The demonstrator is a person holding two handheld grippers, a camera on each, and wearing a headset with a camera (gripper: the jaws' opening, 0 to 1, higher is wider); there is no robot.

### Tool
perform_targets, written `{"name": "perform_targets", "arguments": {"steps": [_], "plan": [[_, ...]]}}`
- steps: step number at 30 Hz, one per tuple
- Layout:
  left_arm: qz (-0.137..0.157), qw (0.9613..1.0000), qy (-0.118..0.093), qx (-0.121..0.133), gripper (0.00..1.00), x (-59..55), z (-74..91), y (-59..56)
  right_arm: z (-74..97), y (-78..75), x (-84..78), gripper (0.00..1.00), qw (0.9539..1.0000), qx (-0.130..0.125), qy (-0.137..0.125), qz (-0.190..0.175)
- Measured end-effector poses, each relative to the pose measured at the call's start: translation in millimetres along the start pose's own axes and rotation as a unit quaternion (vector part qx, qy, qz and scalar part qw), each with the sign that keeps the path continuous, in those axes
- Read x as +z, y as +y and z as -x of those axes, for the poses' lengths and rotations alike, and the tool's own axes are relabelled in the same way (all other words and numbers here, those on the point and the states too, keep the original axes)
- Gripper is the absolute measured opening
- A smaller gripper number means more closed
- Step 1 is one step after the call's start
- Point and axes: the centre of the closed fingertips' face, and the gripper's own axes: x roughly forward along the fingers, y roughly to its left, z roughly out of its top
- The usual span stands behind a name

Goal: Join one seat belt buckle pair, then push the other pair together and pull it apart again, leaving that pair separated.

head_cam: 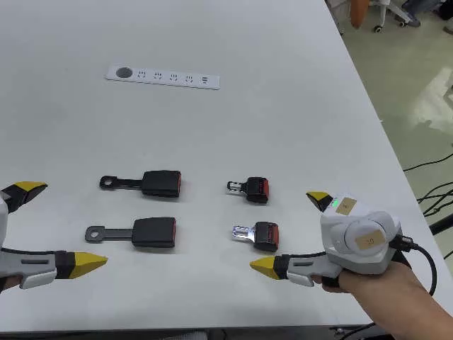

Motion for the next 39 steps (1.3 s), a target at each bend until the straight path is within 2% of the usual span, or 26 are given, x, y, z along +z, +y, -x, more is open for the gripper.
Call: {"name": "perform_targets", "arguments": {"steps": [5,9,17,23,26,29,32,35,37,39], "plan": [[0.012,0.9999,0.003,-0.001,1.0,-1.0,-1.9,-3.3,-0.4,-1.0,-0.7,1.0,1.0,-0.003,0.001,0.004],[-0.004,0.9999,0.009,-0.004,1.0,-0.5,-3.3,-4.5,-0.2,-1.7,0.6,1.0,1.0,-0.005,-0.002,0.003],[0.001,1.0,-0.003,0.001,1.0,2.6,-1.5,1.6,1.3,-0.8,-2.0,1.0,1.0,-0.003,-0.002,0.0],[0.002,1.0,-0.004,0.002,1.0,3.2,-0.4,0.1,3.1,-0.8,-3.6,1.0,1.0,-0.004,0.002,0.005],[-0.005,0.9998,-0.008,0.015,1.0,3.5,1.1,5.6,3.2,-1.0,-4.1,1.0,1.0,-0.003,0.003,0.007],[0.002,0.9998,-0.013,0.015,1.0,3.8,3.0,7.7,3.9,-0.2,-3.8,1.0,1.0,-0.001,0.001,0.003],[-0.008,0.9998,-0.005,0.018,1.0,0.1,4.6,9.4,4.1,-1.1,-4.0,1.0,0.9999,-0.003,0.003,0.01],[-0.026,0.9995,-0.005,0.019,1.0,2.2,6.4,7.3,4.4,-1.2,-3.9,1.0,0.9999,-0.004,0.003,0.013],[-0.028,0.9995,-0.006,0.014,1.0,4.7,7.0,3.7,4.3,-1.1,-4.1,1.0,0.9999,-0.004,0.004,0.014],[-0.026,0.9996,-0.002,0.009,1.0,2.5,5.8,3.0,4.7,-0.5,-3.4,1.0,0.9999,-0.004,0.004,0.016]]}}
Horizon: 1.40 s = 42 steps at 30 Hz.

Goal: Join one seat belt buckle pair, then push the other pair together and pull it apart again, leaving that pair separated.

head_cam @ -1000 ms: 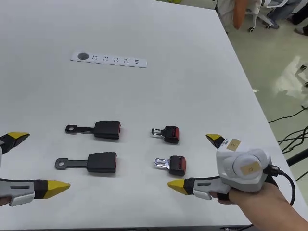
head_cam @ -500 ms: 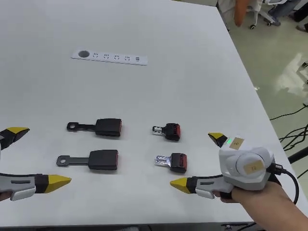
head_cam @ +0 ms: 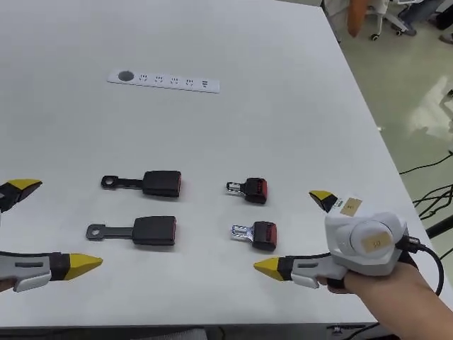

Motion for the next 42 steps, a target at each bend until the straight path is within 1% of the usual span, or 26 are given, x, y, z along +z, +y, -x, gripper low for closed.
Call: {"name": "perform_targets", "arguments": {"steps": [2,3,5,6,7,8,9,10,11,13,16,22,25,31,32,33,35,38,40,42], "plan": [[0.0,1.0,0.002,-0.002,1.0,-1.1,-0.7,-1.6,0.1,-0.1,0.2,1.0,1.0,0.0,0.0,0.0],[0.003,1.0,0.003,-0.004,1.0,-0.3,-0.7,-4.1,0.2,-0.2,0.3,0.99,1.0,0.0,-0.001,-0.001],[0.001,1.0,0.007,-0.002,1.0,-2.0,-0.6,-3.5,0.7,0.0,0.2,0.99,1.0,0.0,0.0,0.001],[-0.022,0.9996,0.016,0.008,1.0,-3.4,1.1,0.3,1.3,1.1,0.1,0.99,1.0,0.0,0.0,0.001],[-0.039,0.9991,0.016,0.012,0.96,-1.9,2.2,1.4,1.6,1.4,-0.5,0.99,1.0,0.0,0.002,0.002],[-0.037,0.9992,0.01,0.011,0.94,0.6,2.7,-0.1,2.1,0.4,-2.5,0.99,0.9999,-0.003,0.007,0.006],[-0.031,0.9994,0.009,0.009,0.94,1.9,3.3,-1.4,2.2,0.6,-3.0,0.99,0.9999,-0.002,0.009,0.007],[-0.016,0.9998,0.01,0.005,0.96,1.0,2.2,-2.0,2.1,1.0,-2.5,0.99,1.0,-0.002,0.007,0.006],[-0.014,0.9998,0.013,0.005,0.97,-1.2,1.7,0.4,2.3,1.4,-1.8,0.99,1.0,-0.001,0.005,0.003],[-0.016,0.9997,0.018,0.005,0.98,-4.7,1.5,1.6,2.9,1.8,-0.9,0.99,1.0,-0.001,0.004,0.003],[-0.009,0.9997,0.021,0.004,1.0,-6.3,2.0,1.9,3.2,1.8,-0.1,0.99,1.0,-0.003,0.003,-0.002],[-0.007,0.9997,0.024,0.0,1.0,-9.4,1.7,0.8,2.4,3.1,-2.1,0.98,1.0,0.0,0.003,-0.003],[-0.004,0.9997,0.025,-0.001,1.0,-8.9,1.0,-1.6,2.7,3.8,-2.6,0.98,1.0,0.0,0.002,-0.006],[-0.003,0.9996,0.028,-0.001,0.99,-9.6,0.0,-1.3,2.6,3.7,-2.3,0.97,1.0,0.003,0.002,-0.002],[-0.004,0.9996,0.029,0.003,1.0,-9.7,-0.3,0.0,2.9,3.2,-2.0,0.97,1.0,0.002,0.001,-0.002],[-0.005,0.9996,0.029,0.002,0.99,-9.4,-0.3,0.0,2.8,2.7,-2.4,0.96,1.0,0.002,0.002,-0.001],[-0.013,0.9997,0.021,0.003,0.99,-6.0,-0.9,0.0,2.3,1.8,-3.6,0.96,1.0,0.003,0.005,0.002],[-0.009,0.9996,0.028,-0.003,0.98,-5.8,-1.5,-3.1,1.7,3.3,-6.8,0.9,0.9997,0.011,0.018,0.012],[-0.013,0.9994,0.032,-0.006,0.97,-7.3,-2.0,-3.5,0.5,3.1,-4.2,0.91,0.9997,0.01,0.012,0.018],[-0.014,0.9992,0.035,-0.011,0.95,-9.1,-3.0,-3.6,-1.4,2.2,-5.1,0.9,0.9997,0.012,0.012,0.016]]}}
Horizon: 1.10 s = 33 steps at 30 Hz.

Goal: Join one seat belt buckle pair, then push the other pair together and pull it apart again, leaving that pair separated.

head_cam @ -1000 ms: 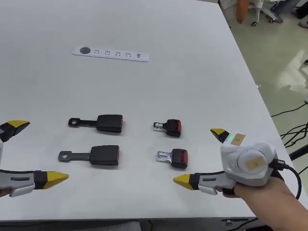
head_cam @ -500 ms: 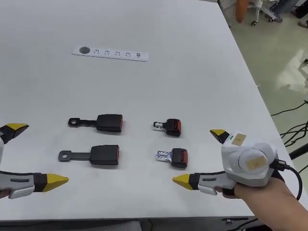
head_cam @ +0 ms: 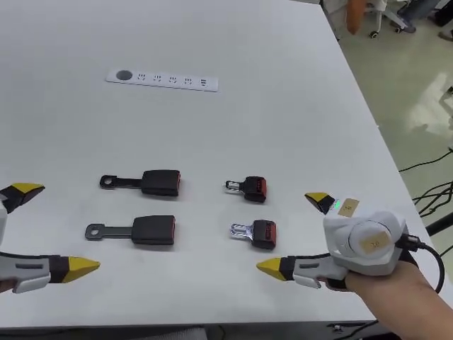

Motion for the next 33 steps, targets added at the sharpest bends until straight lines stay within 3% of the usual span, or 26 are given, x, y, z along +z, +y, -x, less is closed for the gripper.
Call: {"name": "perform_targets", "arguments": {"steps": [6,13,20,23,33], "plan": [[-0.017,0.9998,0.012,-0.007,0.91,-5.4,-2.2,-1.1,-1.7,0.7,-1.5,0.86,0.9999,0.007,0.008,0.011],[-0.026,0.9993,0.015,-0.022,0.85,-3.9,-9.0,-4.9,-8.9,-1.5,-6.5,0.78,0.9987,0.017,0.029,0.04],[-0.037,0.9982,0.024,-0.04,0.82,-4.3,-13.7,-11.5,-16.1,0.3,-5.8,0.76,0.9981,0.026,0.029,0.047],[-0.031,0.9969,0.039,-0.06,0.72,-7.7,-21.2,-18.2,-21.4,1.1,-7.5,0.74,0.9989,0.037,0.024,0.012],[-0.05,0.9946,0.037,-0.083,0.7,-2.5,-42.9,-20.3,-29.5,5.0,-8.1,0.68,0.9971,0.051,0.036,0.042]]}}
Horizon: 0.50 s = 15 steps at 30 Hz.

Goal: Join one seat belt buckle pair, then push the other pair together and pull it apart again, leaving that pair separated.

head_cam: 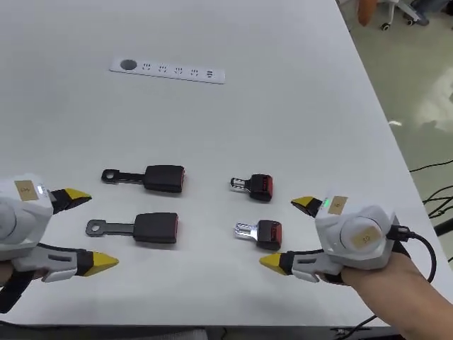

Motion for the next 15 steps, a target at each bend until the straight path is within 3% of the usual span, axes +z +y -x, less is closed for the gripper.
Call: {"name": "perform_targets", "arguments": {"steps": [8,15], "plan": [[-0.02,0.9991,0.019,-0.031,0.63,0.6,-18.6,-4.6,-10.8,-2.7,1.5,0.66,0.9997,0.016,0.005,0.015],[-0.037,0.9977,0.032,-0.048,0.62,9.3,-30.1,-9.8,-21.5,-2.0,-3.3,0.52,0.9981,0.056,0.009,0.025]]}}
